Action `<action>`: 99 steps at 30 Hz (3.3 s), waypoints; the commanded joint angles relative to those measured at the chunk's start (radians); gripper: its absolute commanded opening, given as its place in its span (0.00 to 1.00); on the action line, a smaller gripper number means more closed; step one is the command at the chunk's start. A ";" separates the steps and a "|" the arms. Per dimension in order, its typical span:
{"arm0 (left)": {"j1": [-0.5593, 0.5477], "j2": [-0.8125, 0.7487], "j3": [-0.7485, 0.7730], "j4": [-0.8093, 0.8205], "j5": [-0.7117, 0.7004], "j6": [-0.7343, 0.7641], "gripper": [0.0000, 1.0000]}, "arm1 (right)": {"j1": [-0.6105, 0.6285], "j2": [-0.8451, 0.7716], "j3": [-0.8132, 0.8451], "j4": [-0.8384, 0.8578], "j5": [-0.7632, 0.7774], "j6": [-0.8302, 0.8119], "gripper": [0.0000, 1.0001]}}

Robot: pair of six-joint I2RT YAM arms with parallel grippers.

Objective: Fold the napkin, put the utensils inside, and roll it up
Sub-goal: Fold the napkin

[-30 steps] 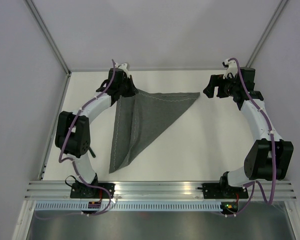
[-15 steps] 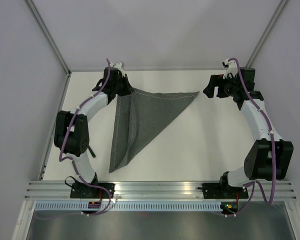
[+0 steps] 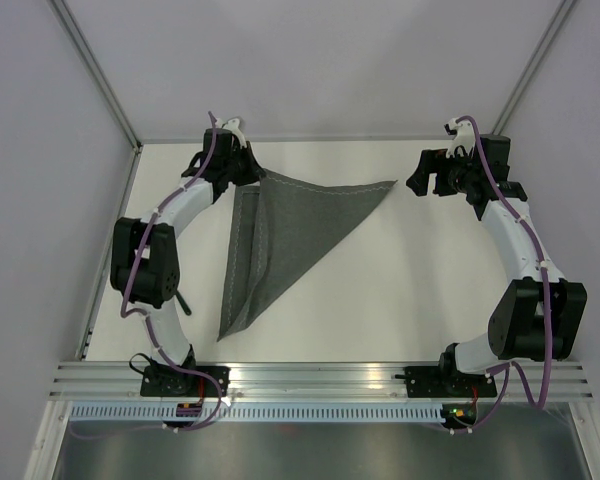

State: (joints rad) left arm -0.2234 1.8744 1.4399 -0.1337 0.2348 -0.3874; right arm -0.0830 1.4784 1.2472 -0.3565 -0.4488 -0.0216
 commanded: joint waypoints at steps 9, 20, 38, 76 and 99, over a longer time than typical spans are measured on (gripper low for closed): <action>0.015 0.028 0.057 -0.001 0.029 -0.036 0.02 | -0.004 0.006 0.041 -0.001 -0.010 -0.001 0.91; 0.027 0.037 0.056 -0.001 0.032 -0.039 0.02 | -0.004 0.011 0.038 0.001 -0.011 -0.003 0.91; 0.041 0.049 0.047 -0.001 0.034 -0.044 0.02 | -0.004 0.017 0.035 -0.001 -0.016 -0.006 0.91; 0.068 0.117 0.145 -0.050 -0.103 0.015 0.61 | -0.004 0.019 0.037 -0.013 -0.028 -0.015 0.91; -0.128 -0.467 -0.576 -0.133 -0.572 -0.333 0.42 | 0.005 0.063 0.021 -0.061 -0.134 -0.054 0.90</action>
State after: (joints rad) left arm -0.3523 1.5311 0.9245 -0.2134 -0.1524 -0.5625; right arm -0.0822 1.5162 1.2472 -0.3878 -0.5373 -0.0490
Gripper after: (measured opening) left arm 0.425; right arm 0.901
